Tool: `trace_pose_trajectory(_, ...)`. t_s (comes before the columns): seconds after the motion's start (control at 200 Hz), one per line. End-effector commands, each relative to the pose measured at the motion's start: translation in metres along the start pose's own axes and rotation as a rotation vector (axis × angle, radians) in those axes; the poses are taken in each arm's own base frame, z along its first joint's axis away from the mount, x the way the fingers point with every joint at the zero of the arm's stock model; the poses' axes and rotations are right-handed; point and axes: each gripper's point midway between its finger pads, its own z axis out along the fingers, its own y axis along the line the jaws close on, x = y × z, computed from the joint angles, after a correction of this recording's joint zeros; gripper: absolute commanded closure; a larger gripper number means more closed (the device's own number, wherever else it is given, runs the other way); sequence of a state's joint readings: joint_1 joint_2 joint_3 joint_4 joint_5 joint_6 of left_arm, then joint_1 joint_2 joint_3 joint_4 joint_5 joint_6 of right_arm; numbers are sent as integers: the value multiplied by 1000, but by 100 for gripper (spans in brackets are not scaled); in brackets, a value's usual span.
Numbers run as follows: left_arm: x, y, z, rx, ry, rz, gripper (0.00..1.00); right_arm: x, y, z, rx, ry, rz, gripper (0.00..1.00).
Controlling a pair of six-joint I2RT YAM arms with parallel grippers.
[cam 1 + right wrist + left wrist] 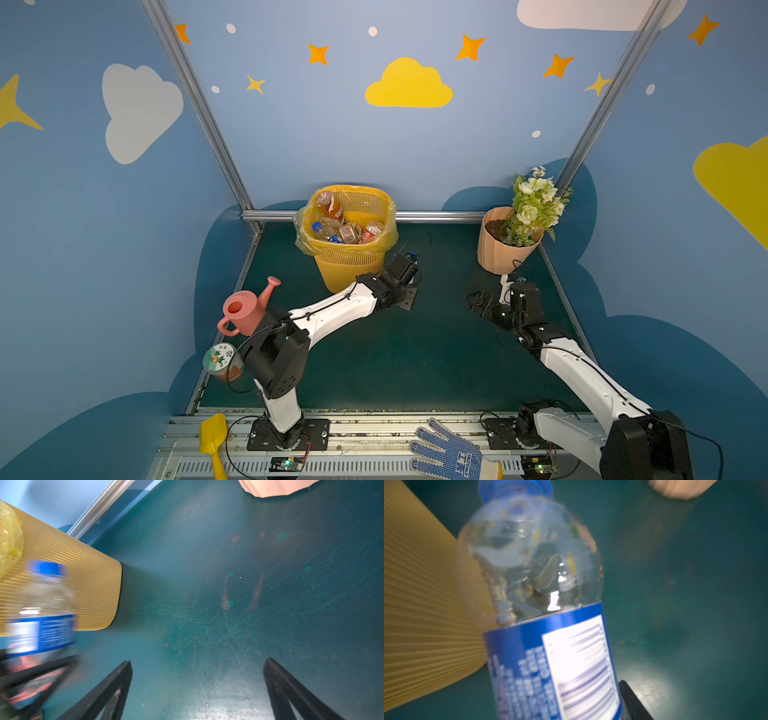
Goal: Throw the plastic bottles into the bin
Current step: 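Lift the blue-label bottle upright with the left gripper over the bin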
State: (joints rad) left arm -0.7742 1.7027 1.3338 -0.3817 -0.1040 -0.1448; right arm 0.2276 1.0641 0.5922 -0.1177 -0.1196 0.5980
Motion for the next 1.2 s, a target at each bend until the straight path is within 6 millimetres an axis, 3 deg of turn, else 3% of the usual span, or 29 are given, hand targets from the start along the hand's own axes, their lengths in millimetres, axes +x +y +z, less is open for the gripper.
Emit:
trace_pose_trajectory(0.0, -37, -15, -45, 2, -192, 52, 54, -1, -1, -3, 3, -8, -7, 4)
trace_pose_trajectory(0.075, -54, -18, -79, -3, -313, 72, 55, -1, -1, -3, 2, -7, -8, 4)
trace_pose_trajectory(0.215, -89, -18, -165, -10, -601, 91, 55, -2, 1, -1, -6, -9, -5, 4)
trace_pose_trajectory(0.41, -116, 1, -268, -133, -886, 144, 55, -4, 9, 4, -40, 8, -6, 4)
trace_pose_trajectory(0.611, -131, 19, -343, -210, -1060, 176, 55, -6, 15, 6, -61, 27, -13, 4)
trace_pose_trajectory(0.731, -138, 23, -370, -229, -1144, 179, 56, -6, 16, 6, -65, 26, -13, 4)
trace_pose_trajectory(0.806, -142, 25, -368, -255, -1160, 189, 55, -7, 18, 4, -70, 24, -12, 4)
trace_pose_trajectory(0.876, -147, 39, -352, -279, -1118, 133, 54, -7, 18, 3, -71, 21, -12, 4)
trace_pose_trajectory(1.026, -157, 112, -266, -223, -851, -166, 52, -7, 18, -1, -71, 14, -15, 4)
trace_pose_trajectory(1.116, -156, 130, -211, -161, -679, -250, 49, -9, 19, -6, -71, 4, -20, 4)
trace_pose_trajectory(1.146, -154, 132, -196, -149, -624, -271, 44, -9, 19, -8, -69, -1, -22, 4)
trace_pose_trajectory(1.196, -151, 129, -179, -130, -553, -286, 26, -9, 17, -11, -61, -10, -25, 4)
